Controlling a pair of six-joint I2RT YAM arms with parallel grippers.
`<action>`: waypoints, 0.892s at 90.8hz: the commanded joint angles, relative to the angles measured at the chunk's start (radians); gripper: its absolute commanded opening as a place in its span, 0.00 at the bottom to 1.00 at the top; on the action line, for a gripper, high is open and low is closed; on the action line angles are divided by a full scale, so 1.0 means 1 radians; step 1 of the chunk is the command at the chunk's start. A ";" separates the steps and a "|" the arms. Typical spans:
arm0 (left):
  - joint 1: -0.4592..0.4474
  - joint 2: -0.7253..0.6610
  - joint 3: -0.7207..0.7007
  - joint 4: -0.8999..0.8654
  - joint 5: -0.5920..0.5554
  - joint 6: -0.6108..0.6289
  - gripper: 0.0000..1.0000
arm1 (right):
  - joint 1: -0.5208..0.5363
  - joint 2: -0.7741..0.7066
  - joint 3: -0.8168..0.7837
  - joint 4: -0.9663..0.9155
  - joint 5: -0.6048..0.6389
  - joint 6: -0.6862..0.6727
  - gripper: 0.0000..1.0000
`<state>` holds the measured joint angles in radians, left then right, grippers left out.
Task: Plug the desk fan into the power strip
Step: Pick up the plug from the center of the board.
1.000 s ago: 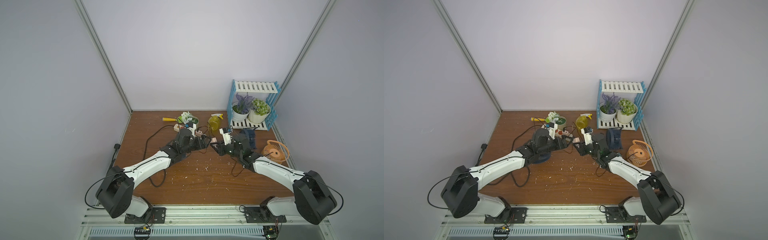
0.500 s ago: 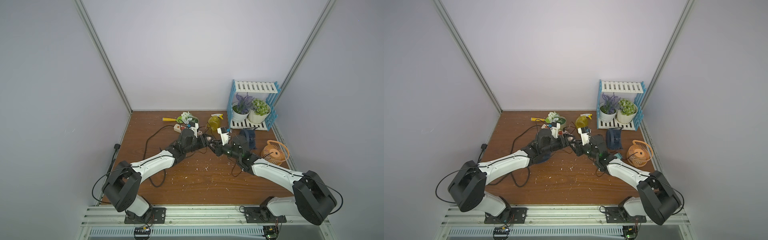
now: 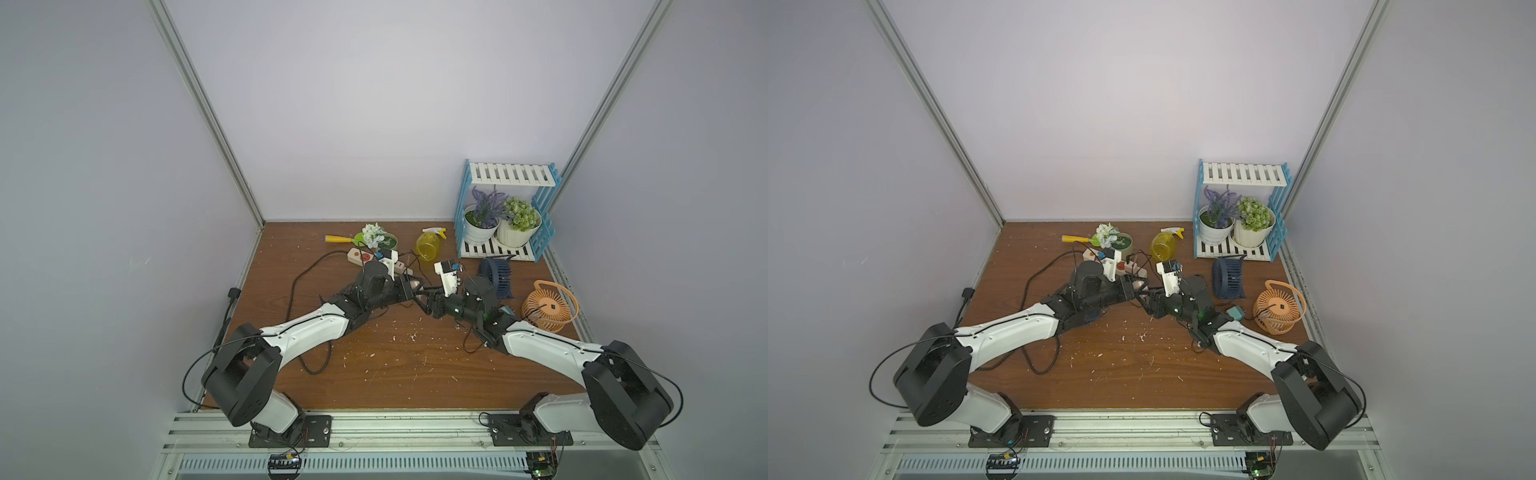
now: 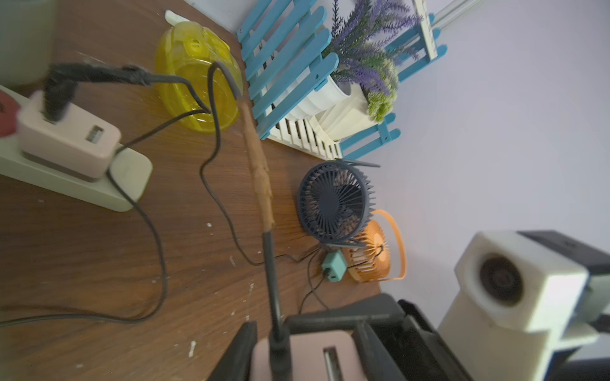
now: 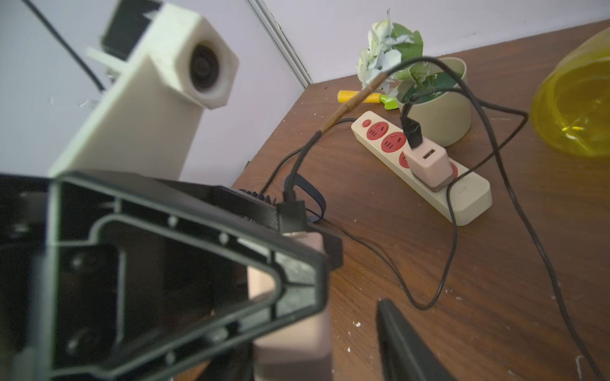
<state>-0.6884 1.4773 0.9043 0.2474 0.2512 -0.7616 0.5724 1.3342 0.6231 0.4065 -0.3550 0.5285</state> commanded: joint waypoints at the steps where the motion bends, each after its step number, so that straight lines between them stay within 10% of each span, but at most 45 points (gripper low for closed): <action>1: 0.049 -0.101 -0.010 -0.168 -0.034 0.268 0.30 | -0.001 -0.089 -0.003 -0.053 0.020 -0.008 0.66; 46: 0.062 -0.206 0.133 -0.688 0.066 1.100 0.32 | -0.077 -0.134 0.276 -0.623 -0.318 0.049 0.72; 81: -0.005 -0.268 0.047 -0.589 0.034 1.152 0.33 | 0.006 -0.092 0.235 -0.513 -0.352 0.195 0.67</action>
<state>-0.6788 1.2350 0.9627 -0.3771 0.2909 0.3489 0.5503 1.2110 0.8814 -0.1822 -0.6792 0.6327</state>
